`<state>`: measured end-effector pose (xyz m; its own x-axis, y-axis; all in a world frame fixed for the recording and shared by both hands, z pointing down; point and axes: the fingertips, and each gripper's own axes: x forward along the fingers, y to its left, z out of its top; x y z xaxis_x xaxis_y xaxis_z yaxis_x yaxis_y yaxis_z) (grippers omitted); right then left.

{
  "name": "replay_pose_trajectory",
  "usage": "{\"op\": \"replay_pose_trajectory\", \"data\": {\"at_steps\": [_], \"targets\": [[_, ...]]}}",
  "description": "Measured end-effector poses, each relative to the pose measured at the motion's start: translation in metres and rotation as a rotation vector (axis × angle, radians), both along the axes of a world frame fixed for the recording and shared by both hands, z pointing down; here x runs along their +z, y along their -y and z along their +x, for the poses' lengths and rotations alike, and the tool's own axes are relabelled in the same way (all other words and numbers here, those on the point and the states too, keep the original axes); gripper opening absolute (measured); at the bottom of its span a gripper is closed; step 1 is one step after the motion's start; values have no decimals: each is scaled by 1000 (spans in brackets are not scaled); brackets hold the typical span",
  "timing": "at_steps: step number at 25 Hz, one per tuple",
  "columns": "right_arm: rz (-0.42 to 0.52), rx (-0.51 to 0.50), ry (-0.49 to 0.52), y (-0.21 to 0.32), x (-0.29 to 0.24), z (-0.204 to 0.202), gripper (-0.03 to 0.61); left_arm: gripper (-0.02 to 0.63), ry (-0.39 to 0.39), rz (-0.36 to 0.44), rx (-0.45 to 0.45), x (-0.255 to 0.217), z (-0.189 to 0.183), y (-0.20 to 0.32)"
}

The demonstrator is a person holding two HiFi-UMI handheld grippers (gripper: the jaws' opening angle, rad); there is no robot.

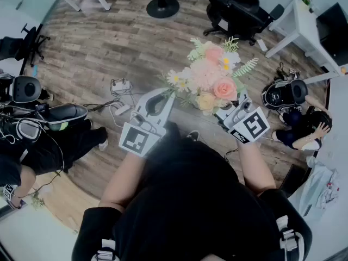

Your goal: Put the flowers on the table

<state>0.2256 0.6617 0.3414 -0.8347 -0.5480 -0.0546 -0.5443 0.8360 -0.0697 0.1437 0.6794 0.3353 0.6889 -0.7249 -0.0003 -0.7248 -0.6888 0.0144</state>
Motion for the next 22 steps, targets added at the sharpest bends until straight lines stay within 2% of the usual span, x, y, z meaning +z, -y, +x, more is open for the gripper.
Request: {"op": "replay_pose_trajectory", "data": {"at_steps": [22], "targets": [[9, -26, -13, 4, 7, 4, 351, 12, 24, 15, -16, 7, 11, 4]]}}
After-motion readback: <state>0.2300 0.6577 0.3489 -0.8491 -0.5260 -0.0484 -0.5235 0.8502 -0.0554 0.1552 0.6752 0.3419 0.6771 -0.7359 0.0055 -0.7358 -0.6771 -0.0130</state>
